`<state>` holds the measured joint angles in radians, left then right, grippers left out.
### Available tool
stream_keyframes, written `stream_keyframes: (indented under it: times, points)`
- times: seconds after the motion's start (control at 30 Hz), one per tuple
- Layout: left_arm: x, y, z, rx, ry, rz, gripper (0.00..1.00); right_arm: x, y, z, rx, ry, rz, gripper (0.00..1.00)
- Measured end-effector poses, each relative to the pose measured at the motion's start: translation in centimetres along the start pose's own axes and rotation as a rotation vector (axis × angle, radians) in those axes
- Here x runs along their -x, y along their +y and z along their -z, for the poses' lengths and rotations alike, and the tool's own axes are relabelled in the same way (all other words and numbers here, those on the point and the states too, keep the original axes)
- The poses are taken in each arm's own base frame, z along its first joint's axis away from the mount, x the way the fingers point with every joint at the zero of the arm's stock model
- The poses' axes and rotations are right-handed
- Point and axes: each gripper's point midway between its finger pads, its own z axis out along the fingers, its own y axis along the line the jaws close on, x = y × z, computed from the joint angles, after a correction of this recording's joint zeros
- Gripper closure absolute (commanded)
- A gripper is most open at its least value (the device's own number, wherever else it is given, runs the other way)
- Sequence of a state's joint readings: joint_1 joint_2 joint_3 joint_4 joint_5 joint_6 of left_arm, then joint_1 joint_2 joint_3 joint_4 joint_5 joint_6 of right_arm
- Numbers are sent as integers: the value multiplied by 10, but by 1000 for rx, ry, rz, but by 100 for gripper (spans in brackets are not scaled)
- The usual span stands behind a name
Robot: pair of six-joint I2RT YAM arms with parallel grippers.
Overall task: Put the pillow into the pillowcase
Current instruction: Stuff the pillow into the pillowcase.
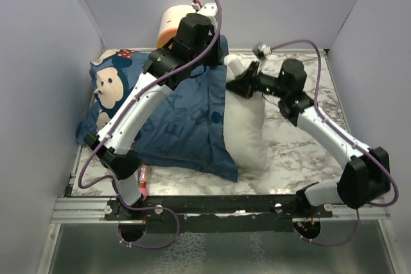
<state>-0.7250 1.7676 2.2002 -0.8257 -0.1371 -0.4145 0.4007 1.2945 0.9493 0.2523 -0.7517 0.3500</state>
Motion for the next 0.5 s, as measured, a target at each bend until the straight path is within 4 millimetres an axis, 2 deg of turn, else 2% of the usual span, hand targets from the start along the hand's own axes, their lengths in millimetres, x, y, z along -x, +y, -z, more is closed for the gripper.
stream_keyframes:
  times: [0.07, 0.13, 0.2, 0.27, 0.33, 0.37, 0.43, 0.47, 0.5]
  points:
    - [25, 1, 11, -23, -81, 28, 100, 45, -7, -26, 22, -44, 54, 99]
    - [53, 1, 24, -48, -175, 58, 100, 87, -7, -40, 40, -108, 127, 99]
    - [81, -6, 47, -105, -285, 89, 100, 116, 0, -41, 58, -161, 197, 99]
    - [93, -15, 75, -174, -368, 112, 100, 131, 8, -34, 72, -202, 268, 99]
    - [85, -21, 106, -249, -416, 138, 100, 125, 15, -24, 84, -214, 310, 97]
    - [72, -20, 116, -279, -422, 156, 100, 109, 20, -15, 90, -204, 321, 96]
    - [34, -19, 125, -337, -394, 205, 100, 69, 25, -1, 101, -158, 307, 91]
    - [6, -17, 118, -355, -349, 234, 100, 44, 26, 6, 104, -122, 283, 84]
    - [-22, -15, 110, -379, -303, 271, 100, 7, 27, 17, 104, -62, 236, 78]
